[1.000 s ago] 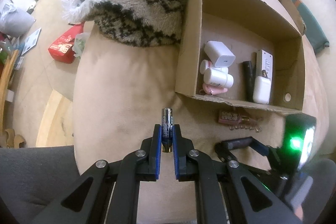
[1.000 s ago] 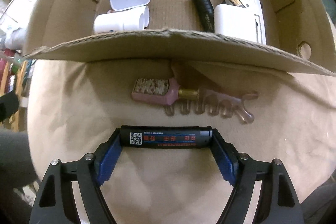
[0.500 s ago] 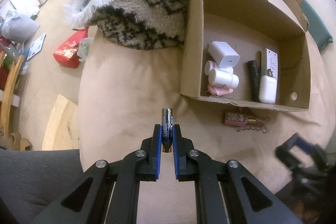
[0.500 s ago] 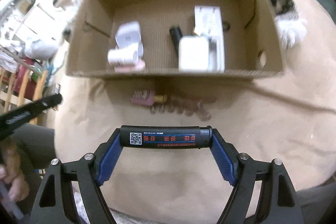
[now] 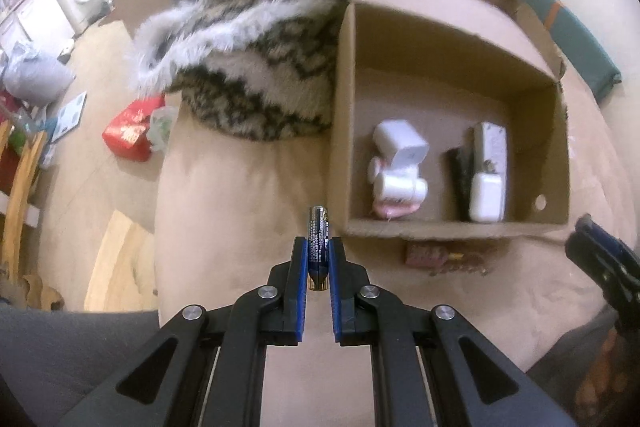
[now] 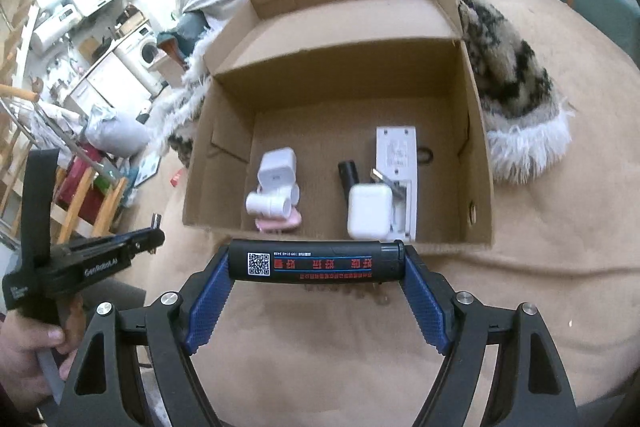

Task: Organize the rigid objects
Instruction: 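Carry the gold battery and black battery pack into the box with both tools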

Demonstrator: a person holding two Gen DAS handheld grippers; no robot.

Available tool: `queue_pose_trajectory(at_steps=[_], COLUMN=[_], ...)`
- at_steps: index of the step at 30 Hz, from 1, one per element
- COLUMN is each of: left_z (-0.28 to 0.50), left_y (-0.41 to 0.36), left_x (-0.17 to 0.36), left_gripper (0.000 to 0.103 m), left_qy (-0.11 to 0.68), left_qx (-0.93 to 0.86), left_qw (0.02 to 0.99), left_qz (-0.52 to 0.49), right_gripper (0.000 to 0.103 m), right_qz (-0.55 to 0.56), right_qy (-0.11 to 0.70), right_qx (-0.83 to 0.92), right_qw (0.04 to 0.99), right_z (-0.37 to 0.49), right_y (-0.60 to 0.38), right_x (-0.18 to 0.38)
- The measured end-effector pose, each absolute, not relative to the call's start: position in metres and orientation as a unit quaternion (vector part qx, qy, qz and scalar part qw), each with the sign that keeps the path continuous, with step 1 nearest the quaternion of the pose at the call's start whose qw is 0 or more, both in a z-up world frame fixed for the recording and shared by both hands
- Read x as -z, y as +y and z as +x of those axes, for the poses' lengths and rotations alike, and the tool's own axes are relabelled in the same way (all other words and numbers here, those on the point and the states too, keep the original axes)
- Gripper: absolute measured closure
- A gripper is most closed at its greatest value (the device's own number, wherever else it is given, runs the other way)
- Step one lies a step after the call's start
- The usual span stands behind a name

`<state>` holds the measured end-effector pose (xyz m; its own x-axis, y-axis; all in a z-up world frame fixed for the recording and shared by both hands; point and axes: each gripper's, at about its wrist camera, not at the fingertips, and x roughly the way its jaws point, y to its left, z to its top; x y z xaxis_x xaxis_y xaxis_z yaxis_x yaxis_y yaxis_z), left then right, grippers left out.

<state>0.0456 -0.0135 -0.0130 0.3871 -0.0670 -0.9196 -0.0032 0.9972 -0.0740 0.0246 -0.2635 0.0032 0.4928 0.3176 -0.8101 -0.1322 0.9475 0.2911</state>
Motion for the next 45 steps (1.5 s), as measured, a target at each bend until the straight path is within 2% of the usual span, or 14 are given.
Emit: queue_pose_trajectory(at_steps=[9, 15, 21, 27, 45], left_z=[0.086, 0.114, 0.129, 0.132, 0.137], left_y=[-0.038, -0.063, -0.083, -0.088, -0.097], left_x=[-0.011, -0.013, 0.006, 0.033, 0.054], left_gripper=[0.094, 0.094, 0.094, 0.094, 0.094], left_qy=[0.534, 0.527, 0.525, 0.525, 0.537], left_qx=[0.035, 0.046, 0.058, 0.051, 0.060], left_qw=[0.845, 0.848, 0.849, 0.849, 0.840], left_qz=[-0.007, 0.011, 0.015, 0.036, 0.049], right_gripper=[0.017, 0.017, 0.017, 0.017, 0.017], right_qz=[0.086, 0.091, 0.111, 0.085, 0.067], right_qy=[0.463, 0.461, 0.478, 0.498, 0.536], right_qx=[-0.129, -0.122, -0.112, -0.106, -0.099], right_qw=[0.873, 0.874, 0.864, 0.857, 0.836], right_z=[0.074, 0.107, 0.121, 0.123, 0.136], right_y=[-0.271, -0.276, -0.282, -0.275, -0.267], right_x=[-0.023, -0.018, 0.009, 0.030, 0.058])
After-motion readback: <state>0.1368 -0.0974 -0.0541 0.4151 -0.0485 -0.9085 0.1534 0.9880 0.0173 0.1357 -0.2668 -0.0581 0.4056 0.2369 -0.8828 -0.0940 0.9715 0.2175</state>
